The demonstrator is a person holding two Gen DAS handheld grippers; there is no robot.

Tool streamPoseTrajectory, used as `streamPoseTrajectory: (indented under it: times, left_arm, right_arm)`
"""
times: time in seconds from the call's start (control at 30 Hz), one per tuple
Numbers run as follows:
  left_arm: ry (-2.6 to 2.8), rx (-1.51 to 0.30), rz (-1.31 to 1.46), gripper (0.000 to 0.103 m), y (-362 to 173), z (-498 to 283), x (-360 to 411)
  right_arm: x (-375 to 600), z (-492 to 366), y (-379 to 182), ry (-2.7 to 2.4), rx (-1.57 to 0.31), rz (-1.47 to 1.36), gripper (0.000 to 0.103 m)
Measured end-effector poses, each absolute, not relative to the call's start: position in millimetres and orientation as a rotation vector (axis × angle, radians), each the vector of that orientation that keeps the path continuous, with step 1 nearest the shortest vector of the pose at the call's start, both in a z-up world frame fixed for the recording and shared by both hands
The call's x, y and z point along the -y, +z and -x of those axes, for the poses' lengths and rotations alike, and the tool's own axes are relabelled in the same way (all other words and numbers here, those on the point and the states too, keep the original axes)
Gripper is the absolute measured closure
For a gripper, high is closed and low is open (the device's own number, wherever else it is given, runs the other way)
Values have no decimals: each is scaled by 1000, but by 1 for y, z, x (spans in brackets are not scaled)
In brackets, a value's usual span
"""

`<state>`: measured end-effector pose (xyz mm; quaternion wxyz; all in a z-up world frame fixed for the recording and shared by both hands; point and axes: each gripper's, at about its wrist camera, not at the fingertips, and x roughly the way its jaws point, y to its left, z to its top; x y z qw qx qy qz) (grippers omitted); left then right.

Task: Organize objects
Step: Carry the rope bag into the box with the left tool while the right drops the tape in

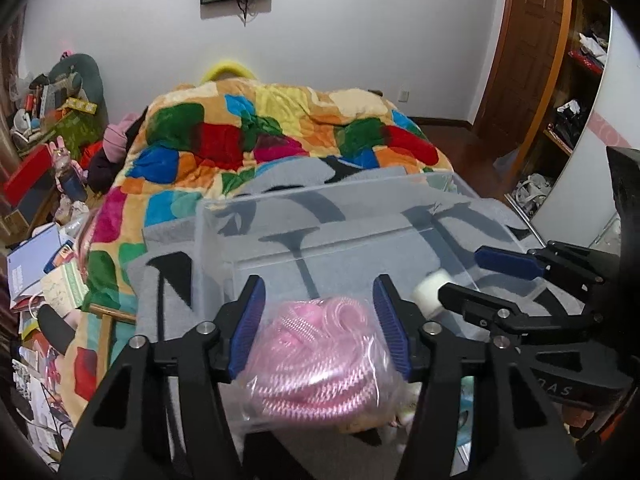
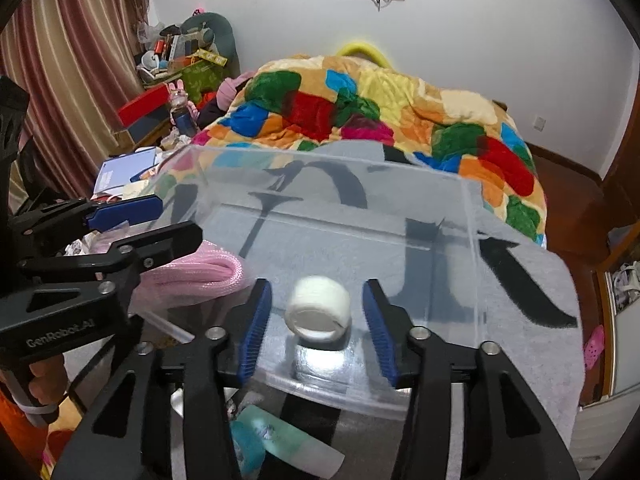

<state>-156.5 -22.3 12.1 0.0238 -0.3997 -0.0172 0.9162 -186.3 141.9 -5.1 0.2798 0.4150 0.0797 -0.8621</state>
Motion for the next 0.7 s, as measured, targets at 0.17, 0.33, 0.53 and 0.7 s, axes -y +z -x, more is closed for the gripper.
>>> streamPoseTrajectory:
  times: [0.17, 0.33, 0.53, 0.7]
  left_arm:
    - [2885, 17, 1151, 30, 30, 131, 21]
    - [2911, -29, 1092, 23, 37, 102, 15]
    - [2883, -58, 1097, 23, 24, 76, 7]
    - [2810, -42, 1161, 23, -2, 62, 2]
  right_arm:
    - [-151, 168, 14, -2351, -220, -1026, 51]
    - [-167, 145, 29, -2358, -183, -964, 46]
    - [-183, 117, 26, -2356, -176, -952, 46]
    - [-190, 94, 7, -2329, -179, -976, 45]
